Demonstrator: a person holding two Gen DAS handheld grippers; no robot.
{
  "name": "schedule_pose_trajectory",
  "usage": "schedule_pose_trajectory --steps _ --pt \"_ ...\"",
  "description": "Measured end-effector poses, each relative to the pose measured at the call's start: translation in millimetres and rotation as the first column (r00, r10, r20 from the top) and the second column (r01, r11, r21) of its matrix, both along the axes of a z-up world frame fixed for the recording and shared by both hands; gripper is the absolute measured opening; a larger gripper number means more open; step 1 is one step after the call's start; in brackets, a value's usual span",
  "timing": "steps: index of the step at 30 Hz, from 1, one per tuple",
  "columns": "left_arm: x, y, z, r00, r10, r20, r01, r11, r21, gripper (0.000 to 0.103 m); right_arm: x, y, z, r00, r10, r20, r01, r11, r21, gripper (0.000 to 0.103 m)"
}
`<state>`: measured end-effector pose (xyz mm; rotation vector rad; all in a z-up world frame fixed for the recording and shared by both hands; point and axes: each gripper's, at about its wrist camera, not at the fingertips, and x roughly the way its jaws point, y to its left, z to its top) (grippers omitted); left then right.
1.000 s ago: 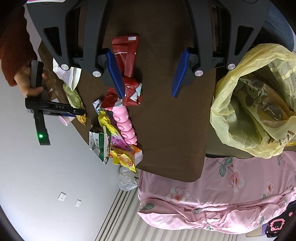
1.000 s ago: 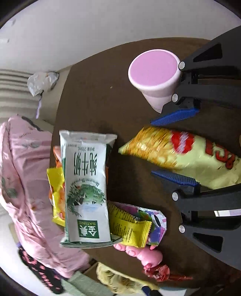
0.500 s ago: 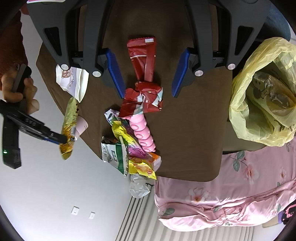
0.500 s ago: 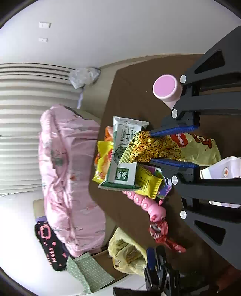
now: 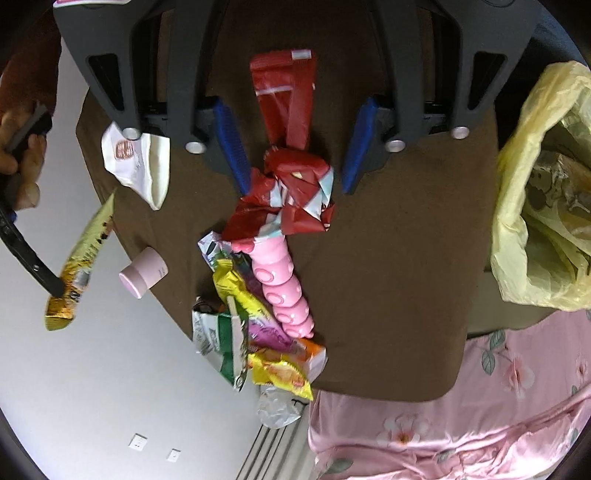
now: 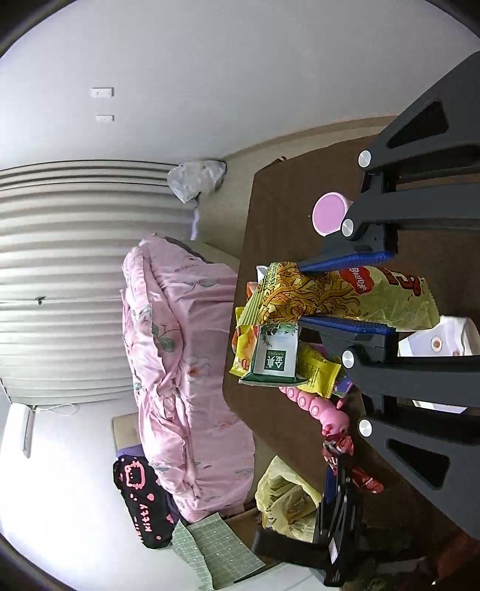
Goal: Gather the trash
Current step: 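Carry the red wrapper and gold wrapper over the yellow trash bag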
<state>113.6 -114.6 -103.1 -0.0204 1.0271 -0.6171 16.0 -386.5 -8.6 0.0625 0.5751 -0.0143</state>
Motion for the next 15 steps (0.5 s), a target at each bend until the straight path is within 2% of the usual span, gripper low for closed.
schedule_pose_trajectory --steps 3,9,15 --pt "-5.5 1.3 4.3 1.0 0.005 0.019 -0.004 1.0 -0.027 0.035 -1.9 5.7 2.8 1.0 0.02 -0.002 -0.021 1.0 -0.011 0.023" --pt "-24.4 17.4 38.3 0.988 0.034 0.149 -0.029 0.999 -0.037 0.035 -3.6 20.6 11.0 0.998 0.059 0.008 -0.058 0.998 -0.01 0.023" --pt "-30.7 60.5 78.1 0.948 0.146 0.282 -0.142 0.989 -0.034 0.035 2.7 52.6 34.1 0.99 0.126 0.057 -0.126 0.992 -0.008 0.023"
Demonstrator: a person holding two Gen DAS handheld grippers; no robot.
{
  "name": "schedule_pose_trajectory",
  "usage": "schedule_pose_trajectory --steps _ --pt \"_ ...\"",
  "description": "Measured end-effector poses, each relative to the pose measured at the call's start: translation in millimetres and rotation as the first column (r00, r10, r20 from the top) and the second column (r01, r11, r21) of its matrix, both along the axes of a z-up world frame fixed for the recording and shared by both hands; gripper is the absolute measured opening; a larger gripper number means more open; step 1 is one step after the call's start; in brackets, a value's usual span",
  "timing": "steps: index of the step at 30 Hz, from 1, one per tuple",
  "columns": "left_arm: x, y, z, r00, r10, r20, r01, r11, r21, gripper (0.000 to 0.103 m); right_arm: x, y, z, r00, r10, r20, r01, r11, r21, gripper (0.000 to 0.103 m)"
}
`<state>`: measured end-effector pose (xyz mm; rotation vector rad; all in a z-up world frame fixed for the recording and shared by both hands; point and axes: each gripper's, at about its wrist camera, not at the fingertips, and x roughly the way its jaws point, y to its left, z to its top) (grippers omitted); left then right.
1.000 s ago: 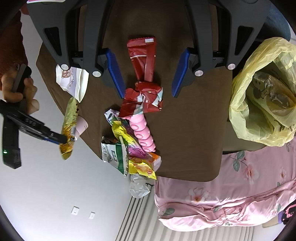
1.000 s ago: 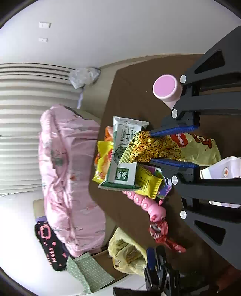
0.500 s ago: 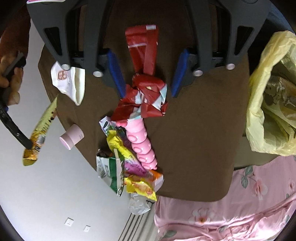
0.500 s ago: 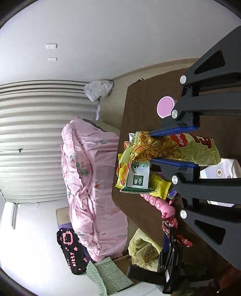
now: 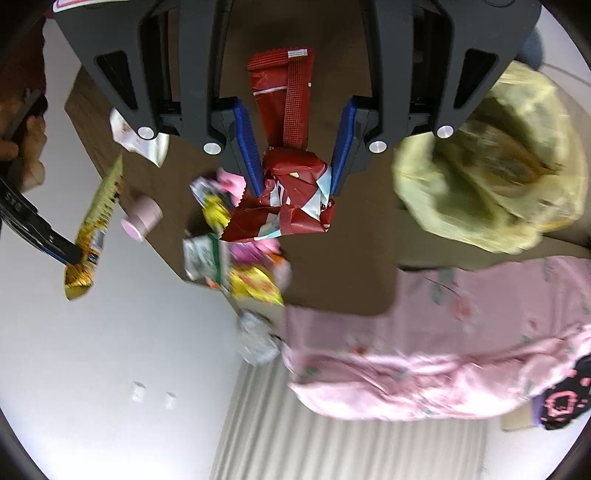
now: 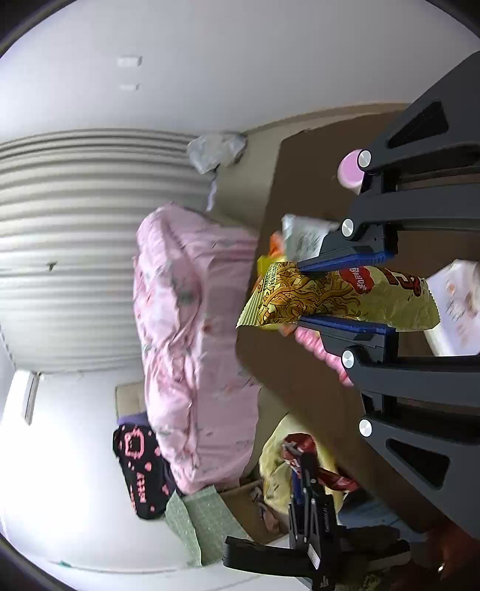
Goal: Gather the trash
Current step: 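Carry the red wrapper and gold wrapper over the yellow trash bag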
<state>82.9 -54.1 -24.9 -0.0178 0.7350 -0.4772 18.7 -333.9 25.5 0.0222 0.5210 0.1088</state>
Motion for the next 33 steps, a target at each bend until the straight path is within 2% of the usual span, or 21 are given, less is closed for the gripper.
schedule_pose_trajectory --steps 8,12,18,21,25,30,33 --pt "-0.1 75.2 28.1 0.983 0.162 0.081 -0.16 0.987 -0.036 0.036 15.9 64.6 35.0 0.989 0.132 0.06 -0.131 0.991 -0.032 0.023" --pt "-1.7 107.1 30.0 0.966 0.237 0.104 -0.232 0.971 -0.058 0.036 24.6 96.4 44.0 0.98 0.184 0.07 -0.181 0.982 -0.05 0.023" --pt "2.3 150.7 19.8 0.937 0.34 0.083 -0.329 0.937 -0.117 0.036 45.8 134.3 48.3 0.969 0.24 0.06 -0.239 0.971 -0.022 0.023" --pt "4.6 169.0 13.2 0.915 0.396 0.075 -0.383 0.913 -0.142 0.036 60.4 151.3 49.0 0.964 0.259 0.055 -0.259 0.966 -0.005 0.023" --pt "11.0 183.8 3.1 0.902 0.429 0.038 -0.418 0.893 -0.165 0.036 81.3 172.7 45.5 0.958 0.285 0.043 -0.286 0.958 0.024 0.023" --pt "17.5 188.0 -5.0 0.899 0.439 0.012 -0.43 0.886 -0.171 0.036 116.4 198.5 32.2 0.948 0.319 0.021 -0.319 0.943 0.097 0.023" --pt "24.2 188.2 -7.7 0.896 0.444 0.005 -0.438 0.885 -0.161 0.036 140.0 211.7 11.9 0.94 0.34 -0.022 -0.333 0.931 0.151 0.023"
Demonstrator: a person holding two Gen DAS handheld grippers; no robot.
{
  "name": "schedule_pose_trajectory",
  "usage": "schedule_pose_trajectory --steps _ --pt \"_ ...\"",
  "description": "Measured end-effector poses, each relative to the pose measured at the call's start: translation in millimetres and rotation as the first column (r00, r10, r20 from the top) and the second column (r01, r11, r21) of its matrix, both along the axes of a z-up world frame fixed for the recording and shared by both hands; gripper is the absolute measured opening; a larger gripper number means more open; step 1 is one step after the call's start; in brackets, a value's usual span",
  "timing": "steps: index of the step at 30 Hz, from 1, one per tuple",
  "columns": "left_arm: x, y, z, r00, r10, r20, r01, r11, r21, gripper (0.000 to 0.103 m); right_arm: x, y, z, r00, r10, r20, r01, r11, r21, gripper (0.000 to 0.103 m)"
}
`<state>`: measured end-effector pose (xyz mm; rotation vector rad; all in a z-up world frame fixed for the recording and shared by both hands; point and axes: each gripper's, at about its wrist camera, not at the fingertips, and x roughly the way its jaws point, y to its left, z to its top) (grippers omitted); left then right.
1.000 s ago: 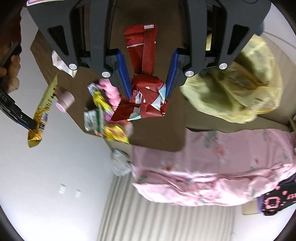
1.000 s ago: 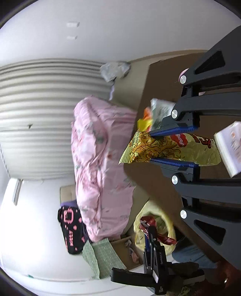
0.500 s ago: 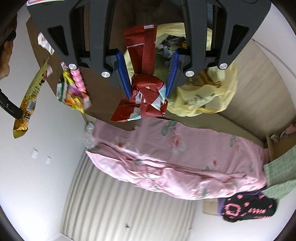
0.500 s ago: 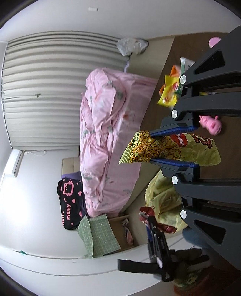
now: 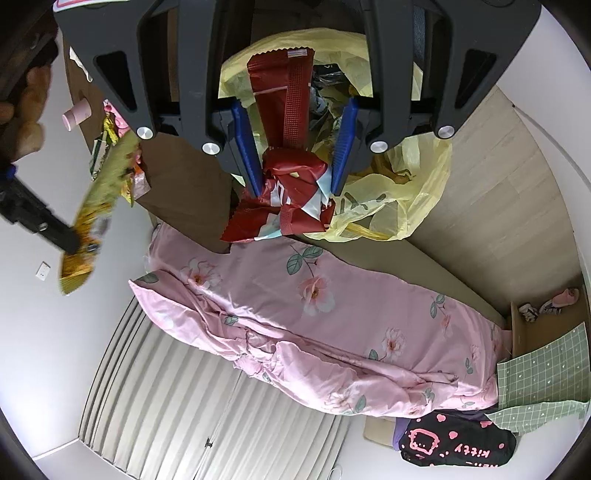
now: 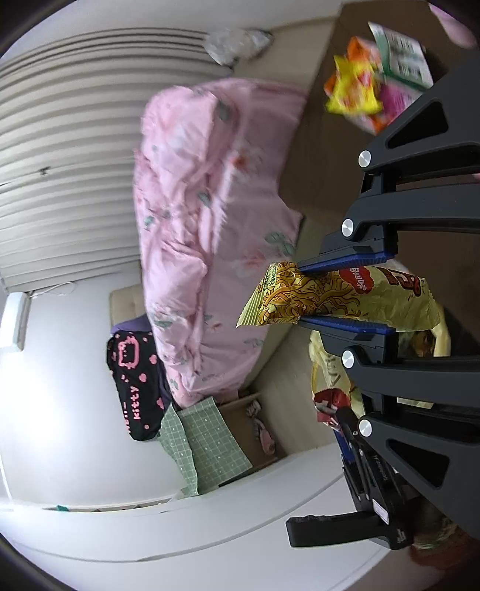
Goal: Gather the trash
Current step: 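Carry the red wrapper and gold wrapper over the yellow trash bag, then open both grippers to drop the wrappers into the bag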
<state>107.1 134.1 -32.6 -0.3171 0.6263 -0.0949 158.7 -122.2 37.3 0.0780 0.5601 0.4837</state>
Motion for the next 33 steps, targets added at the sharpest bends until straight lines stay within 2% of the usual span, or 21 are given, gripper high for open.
schedule_pose_trajectory --steps 5,14,21,25,33 --pt "11.8 1.4 -8.8 0.999 0.026 -0.027 -0.026 1.0 -0.002 0.036 22.5 18.1 -30.7 0.997 0.038 -0.063 -0.036 0.999 0.023 0.023" --pt "24.0 11.0 -40.8 0.989 0.078 -0.124 -0.081 0.996 -0.022 0.036 42.7 28.5 -55.2 0.99 0.101 -0.095 -0.094 0.992 0.08 0.023" --pt "38.0 3.1 -54.2 0.985 0.051 -0.164 -0.05 0.999 0.008 0.036 54.4 38.4 -86.7 0.977 0.131 -0.17 -0.125 0.991 0.05 0.023" --pt "45.6 0.2 -68.7 0.976 0.047 -0.213 -0.043 0.999 0.024 0.036 54.2 41.6 -105.1 0.967 0.14 -0.212 -0.14 0.99 0.017 0.023" --pt "42.6 -3.5 -63.7 0.983 0.017 -0.18 -0.015 1.0 0.01 0.036 49.6 39.2 -116.7 0.96 0.146 -0.238 -0.148 0.989 0.008 0.023"
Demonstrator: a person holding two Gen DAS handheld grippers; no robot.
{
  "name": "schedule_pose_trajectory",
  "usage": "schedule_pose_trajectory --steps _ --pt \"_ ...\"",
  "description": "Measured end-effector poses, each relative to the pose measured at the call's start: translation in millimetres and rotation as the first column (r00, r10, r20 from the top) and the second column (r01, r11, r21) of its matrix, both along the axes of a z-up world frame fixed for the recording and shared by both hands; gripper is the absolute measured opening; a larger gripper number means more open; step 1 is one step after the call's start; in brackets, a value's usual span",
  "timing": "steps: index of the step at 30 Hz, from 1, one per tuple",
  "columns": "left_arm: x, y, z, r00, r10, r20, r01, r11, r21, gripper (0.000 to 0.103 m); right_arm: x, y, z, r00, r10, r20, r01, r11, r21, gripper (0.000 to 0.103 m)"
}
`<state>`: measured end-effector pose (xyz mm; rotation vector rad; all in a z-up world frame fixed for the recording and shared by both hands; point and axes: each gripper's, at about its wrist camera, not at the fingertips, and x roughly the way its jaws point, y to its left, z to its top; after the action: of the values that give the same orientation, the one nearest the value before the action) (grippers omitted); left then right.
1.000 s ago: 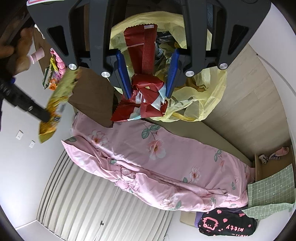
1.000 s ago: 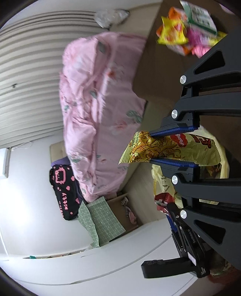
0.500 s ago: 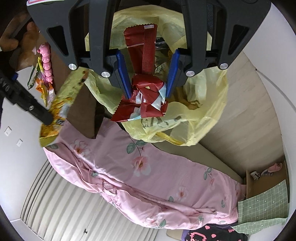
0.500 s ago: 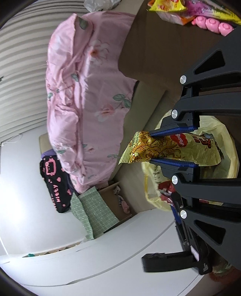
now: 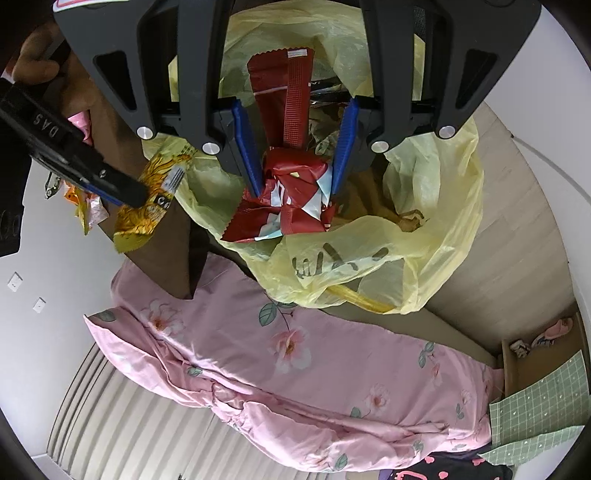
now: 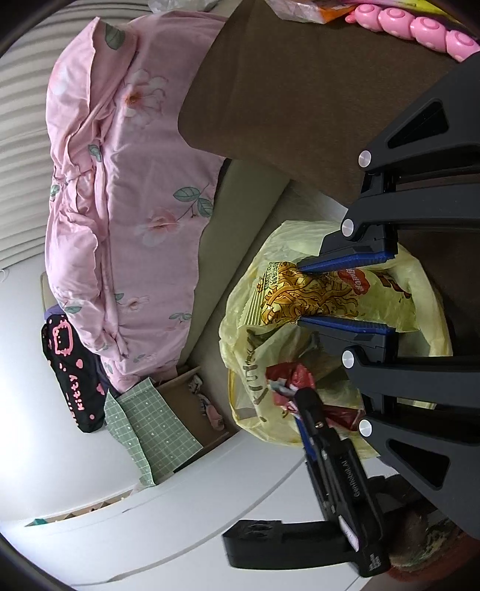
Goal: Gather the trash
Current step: 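Open both grippers to drop the wrappers into the bag, then grasp the green-white milk carton with the left gripper while the right gripper grasps the white printed paper cup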
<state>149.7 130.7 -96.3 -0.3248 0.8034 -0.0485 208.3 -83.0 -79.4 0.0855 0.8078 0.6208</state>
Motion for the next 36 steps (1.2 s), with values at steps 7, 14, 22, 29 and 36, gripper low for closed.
schedule_pose_trajectory --steps 7,14,22,29,36 --pt "-7.6 0.3 10.0 0.999 -0.013 0.051 0.014 1.0 -0.01 0.036 -10.9 4.1 5.1 0.999 0.029 0.035 -0.028 0.999 -0.034 0.024" --pt "-16.7 6.7 19.7 0.997 0.012 0.082 -0.009 1.0 -0.029 0.056 -18.5 3.0 11.9 0.998 0.038 0.057 -0.036 0.999 -0.038 0.039" --pt "-30.5 2.1 40.0 0.992 0.027 0.123 -0.025 0.999 -0.021 0.062 -32.2 -22.0 28.3 0.995 -0.006 0.104 0.013 0.997 -0.073 0.044" --pt "-38.7 -49.7 58.8 0.977 -0.099 0.19 0.096 0.995 0.024 0.062 -57.9 -77.3 48.7 0.981 -0.103 0.166 0.121 0.987 -0.102 0.047" --pt "-44.0 -124.6 66.6 0.927 -0.302 0.224 0.295 0.953 0.063 0.063 -102.0 -154.7 55.7 0.956 -0.193 0.22 0.233 0.957 -0.173 0.054"
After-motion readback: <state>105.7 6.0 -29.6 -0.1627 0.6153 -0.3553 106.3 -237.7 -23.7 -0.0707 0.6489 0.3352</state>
